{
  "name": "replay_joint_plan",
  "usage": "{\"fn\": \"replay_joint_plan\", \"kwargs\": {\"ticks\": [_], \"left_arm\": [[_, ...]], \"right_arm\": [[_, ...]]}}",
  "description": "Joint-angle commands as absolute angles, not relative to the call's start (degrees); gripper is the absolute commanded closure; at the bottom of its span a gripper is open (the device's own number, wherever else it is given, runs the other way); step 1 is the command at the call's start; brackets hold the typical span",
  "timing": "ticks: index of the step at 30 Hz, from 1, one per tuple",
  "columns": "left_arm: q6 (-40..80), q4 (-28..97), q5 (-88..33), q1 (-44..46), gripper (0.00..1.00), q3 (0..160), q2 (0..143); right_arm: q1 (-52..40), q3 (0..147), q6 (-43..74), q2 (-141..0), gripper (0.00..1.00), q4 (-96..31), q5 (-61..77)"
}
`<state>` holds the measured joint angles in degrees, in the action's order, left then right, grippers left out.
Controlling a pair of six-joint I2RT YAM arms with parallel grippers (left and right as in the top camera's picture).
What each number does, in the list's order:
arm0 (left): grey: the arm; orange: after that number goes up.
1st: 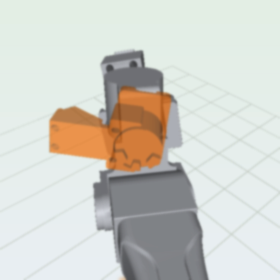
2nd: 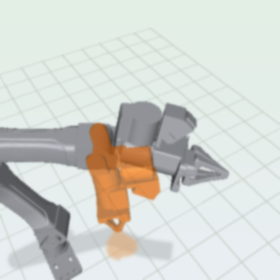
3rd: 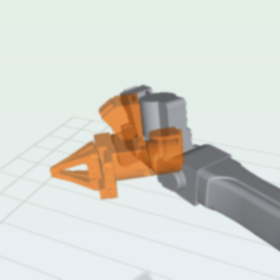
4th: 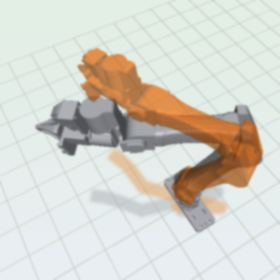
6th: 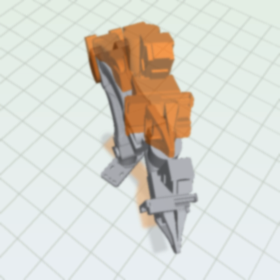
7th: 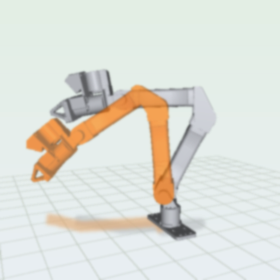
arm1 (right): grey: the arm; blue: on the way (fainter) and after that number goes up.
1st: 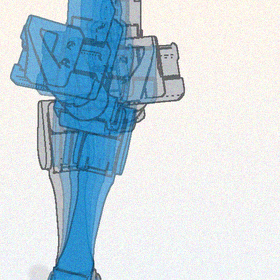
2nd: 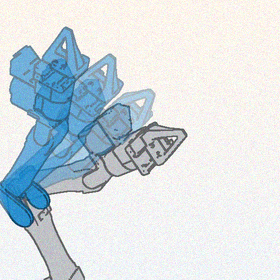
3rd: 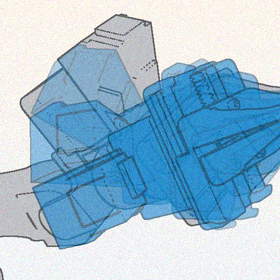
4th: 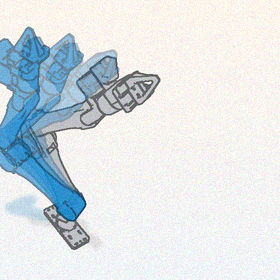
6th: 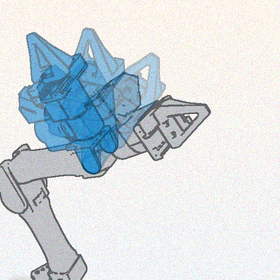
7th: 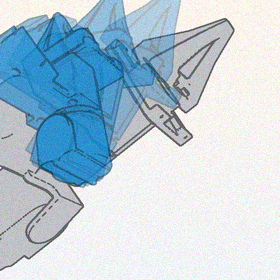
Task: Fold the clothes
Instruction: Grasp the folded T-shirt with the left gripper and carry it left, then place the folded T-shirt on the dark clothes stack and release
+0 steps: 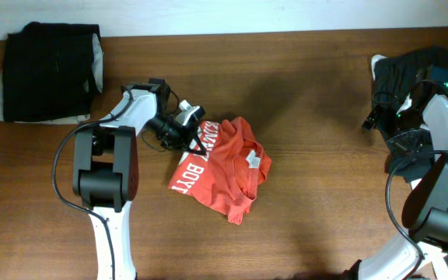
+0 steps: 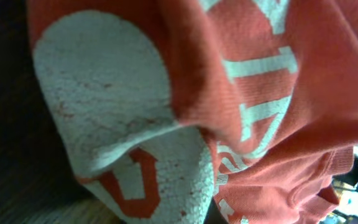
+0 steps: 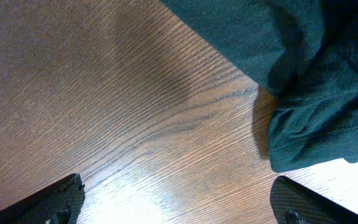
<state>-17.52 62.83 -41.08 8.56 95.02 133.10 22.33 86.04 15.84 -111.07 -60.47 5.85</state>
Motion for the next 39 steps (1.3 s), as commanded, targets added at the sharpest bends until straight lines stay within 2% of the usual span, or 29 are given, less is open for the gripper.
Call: {"fn": "replay_joint_plan", "kwargs": {"ticks": [1,3,7,11,16,19,27,32,37,38,39], "left_arm": [[-14.3,61.1,-35.7,8.6,0.99,95.5,135.0],[-8.2,62.3,-26.3,7.6,0.99,101.9,135.0],[-6.8,66.6,-15.5,4.1,0.99,118.1,135.0],[-6.9,62.8,-14.9,-1.3,0.99,128.0,135.0],[-7.4,52.8,-14.0,-6.9,0.99,129.0,135.0],[-7.6,52.0,-10.7,-8.8,0.99,131.3,135.0],[-7.1,54.3,-10.7,-13.7,0.99,146.6,135.0],[-7.1,52.5,-9.7,-18.3,0.99,147.3,136.0],[-6.7,50.2,-9.1,-25.5,0.99,147.3,144.3],[-6.7,48.4,-9.1,-26.8,0.95,147.3,146.0],[-6.7,46.2,-9.1,-28.3,0.74,147.3,147.7]], "right_arm": [[22.5,86.8,15.9,-110.0,0.01,-60.6,5.7],[22.5,86.8,15.9,-110.0,0.01,-60.6,5.7],[22.5,86.8,15.9,-110.0,0.01,-60.6,5.7],[22.5,86.8,15.9,-110.0,0.02,-60.6,5.7],[22.5,86.8,15.9,-110.0,0.01,-60.6,5.7],[22.5,86.8,15.9,-110.0,0.01,-60.6,5.7],[22.5,86.8,15.9,-110.0,0.01,-60.6,5.7],[22.5,86.8,15.9,-110.0,0.01,-60.6,5.7],[22.5,86.8,15.9,-110.0,0.01,-60.6,5.7],[22.5,86.8,15.9,-110.0,0.01,-60.6,5.7],[22.5,86.8,15.9,-110.0,0.01,-60.6,5.7]]}}
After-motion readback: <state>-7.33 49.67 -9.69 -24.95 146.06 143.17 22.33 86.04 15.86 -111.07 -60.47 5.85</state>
